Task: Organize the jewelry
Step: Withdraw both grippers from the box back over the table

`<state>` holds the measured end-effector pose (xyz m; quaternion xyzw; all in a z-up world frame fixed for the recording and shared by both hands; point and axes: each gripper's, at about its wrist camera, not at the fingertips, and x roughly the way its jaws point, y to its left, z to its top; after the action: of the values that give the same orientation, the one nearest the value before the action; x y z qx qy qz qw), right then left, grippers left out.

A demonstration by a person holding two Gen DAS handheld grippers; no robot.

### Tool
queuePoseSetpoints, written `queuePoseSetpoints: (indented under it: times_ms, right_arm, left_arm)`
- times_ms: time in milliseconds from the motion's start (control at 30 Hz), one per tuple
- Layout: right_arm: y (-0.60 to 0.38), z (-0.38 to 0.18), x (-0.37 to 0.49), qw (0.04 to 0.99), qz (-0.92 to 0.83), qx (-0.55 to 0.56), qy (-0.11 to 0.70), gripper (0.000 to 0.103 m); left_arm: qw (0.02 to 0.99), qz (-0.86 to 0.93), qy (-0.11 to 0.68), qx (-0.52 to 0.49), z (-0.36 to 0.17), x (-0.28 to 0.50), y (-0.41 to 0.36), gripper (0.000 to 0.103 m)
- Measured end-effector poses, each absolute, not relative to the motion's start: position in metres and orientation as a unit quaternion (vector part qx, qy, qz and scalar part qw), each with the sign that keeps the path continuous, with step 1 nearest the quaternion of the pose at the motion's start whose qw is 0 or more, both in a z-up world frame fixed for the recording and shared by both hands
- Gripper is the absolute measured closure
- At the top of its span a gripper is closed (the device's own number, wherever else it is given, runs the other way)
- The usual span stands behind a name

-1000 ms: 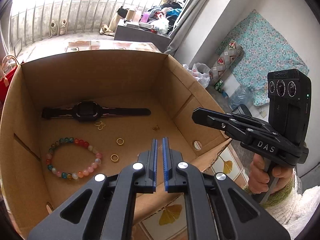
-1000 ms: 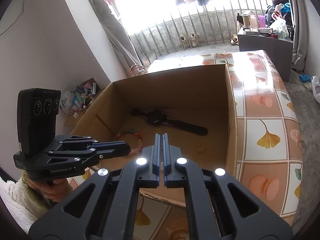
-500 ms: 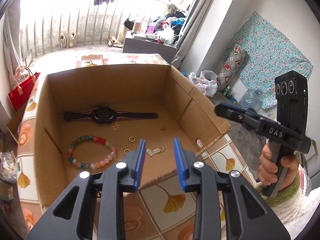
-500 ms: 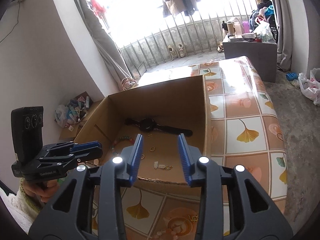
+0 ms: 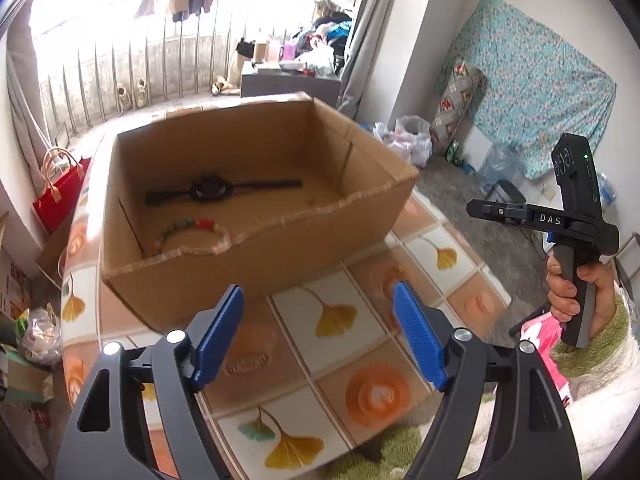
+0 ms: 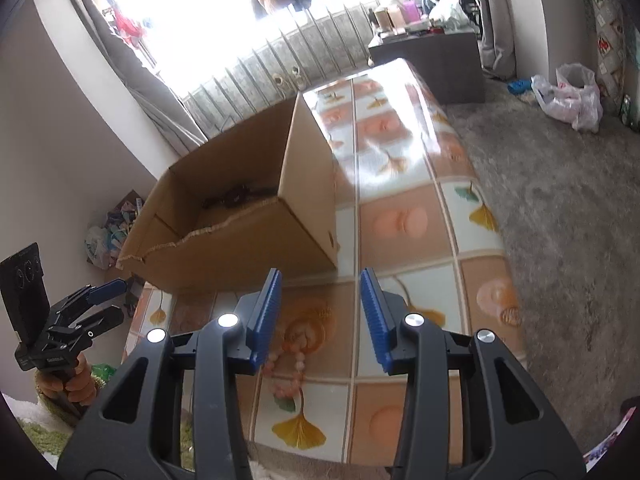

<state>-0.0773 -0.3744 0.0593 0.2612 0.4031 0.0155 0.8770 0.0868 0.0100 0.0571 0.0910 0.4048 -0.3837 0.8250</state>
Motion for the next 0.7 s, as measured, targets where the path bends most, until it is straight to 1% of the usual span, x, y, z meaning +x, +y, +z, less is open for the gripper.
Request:
queuePoseSetpoints:
  times_ms: [133,233,333,467,567,600,700]
  right_arm:
    - [-0.346,0.029,-0.08,0.848,0.037,0.258,0.462,0.064]
    - [-0.321,0.012,-0.073,0.834,0.04,0.231,0.499,0.065]
    - [-0.306,0.0,-0.07,0.83,0.031,0.196,0.521,0.071]
    - [-0.291,-0.008,-0.064,0.825,0.026,0.174,0.537,0.079]
    - [-0.282,-0.01,-0.063,0.827,0.021,0.155,0.54,0.082]
    - [-0.281,-0.01,-0.064,0.827,0.02,0.149,0.541,0.086]
    - [-0.276,-0.01,-0.058,0.826,0.021,0.149,0.543,0.094]
  left_arm:
    - [0.821,-0.355,0.428,0.133,0.033,0.077,-0.001,0.019]
    - [0.82,-0.306,0.447,0.186,0.005,0.077,-0.013,0.018]
    - [0.813,-0.267,0.47,0.217,-0.018,0.081,-0.02,0.018]
    - [0.813,-0.237,0.491,0.202,-0.029,0.087,-0.017,0.018]
    - [0.821,-0.204,0.494,0.199,-0.034,0.092,-0.012,0.017]
    - [0.822,-0.196,0.497,0.198,-0.035,0.094,-0.011,0.017]
    - [0.822,-0.179,0.508,0.185,-0.038,0.1,-0.006,0.017]
